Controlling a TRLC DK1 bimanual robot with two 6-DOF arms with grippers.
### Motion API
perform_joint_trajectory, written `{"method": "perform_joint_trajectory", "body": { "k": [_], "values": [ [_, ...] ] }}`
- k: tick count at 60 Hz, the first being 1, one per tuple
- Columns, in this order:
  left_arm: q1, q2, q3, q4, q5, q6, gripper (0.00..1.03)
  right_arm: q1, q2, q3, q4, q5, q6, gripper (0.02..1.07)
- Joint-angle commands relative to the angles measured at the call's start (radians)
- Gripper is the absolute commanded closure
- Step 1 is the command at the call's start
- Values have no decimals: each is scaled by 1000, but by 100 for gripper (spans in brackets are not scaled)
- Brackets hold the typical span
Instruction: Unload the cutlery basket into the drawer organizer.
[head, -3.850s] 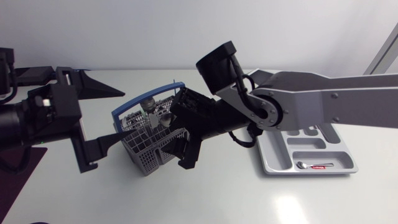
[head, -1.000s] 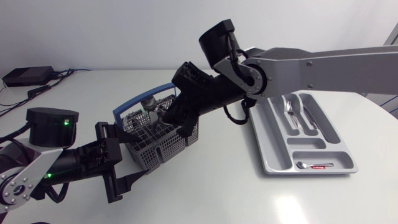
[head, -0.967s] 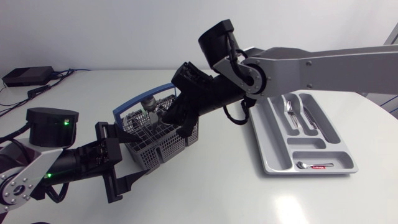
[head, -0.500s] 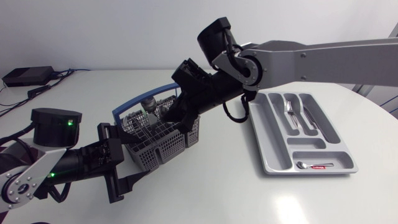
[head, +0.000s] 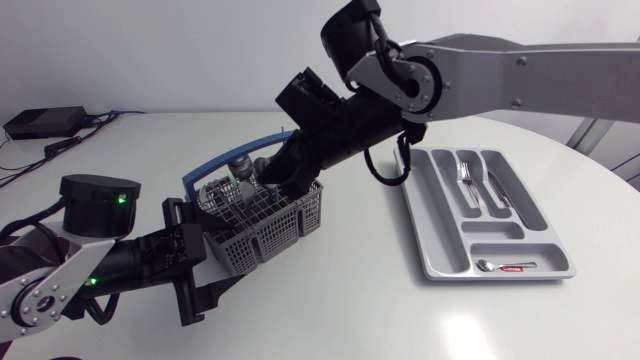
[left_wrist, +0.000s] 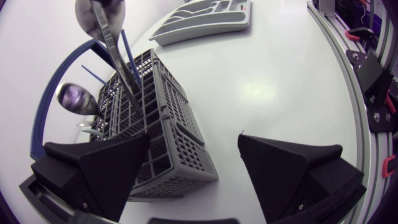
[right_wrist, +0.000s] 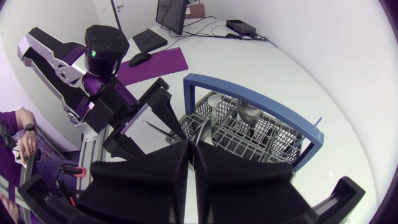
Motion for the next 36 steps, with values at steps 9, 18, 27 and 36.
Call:
{"method": "perform_joint_trajectory", "body": {
  "k": [9, 18, 27, 36],
  "values": [
    [-11, 28, -3, -1, -19, -28, 6, 22, -58, 47, -43, -1, 37, 101],
    [-17, 28, 0, -1, -30, -32, 6, 28, -87, 63, -82, 2, 42, 101],
    [-34, 28, -1, -1, -52, -38, 6, 31, -125, 72, -110, 11, 43, 101],
    [-48, 22, 0, -1, -68, -52, 6, 31, -162, 86, -144, 16, 45, 101]
  ]
}}
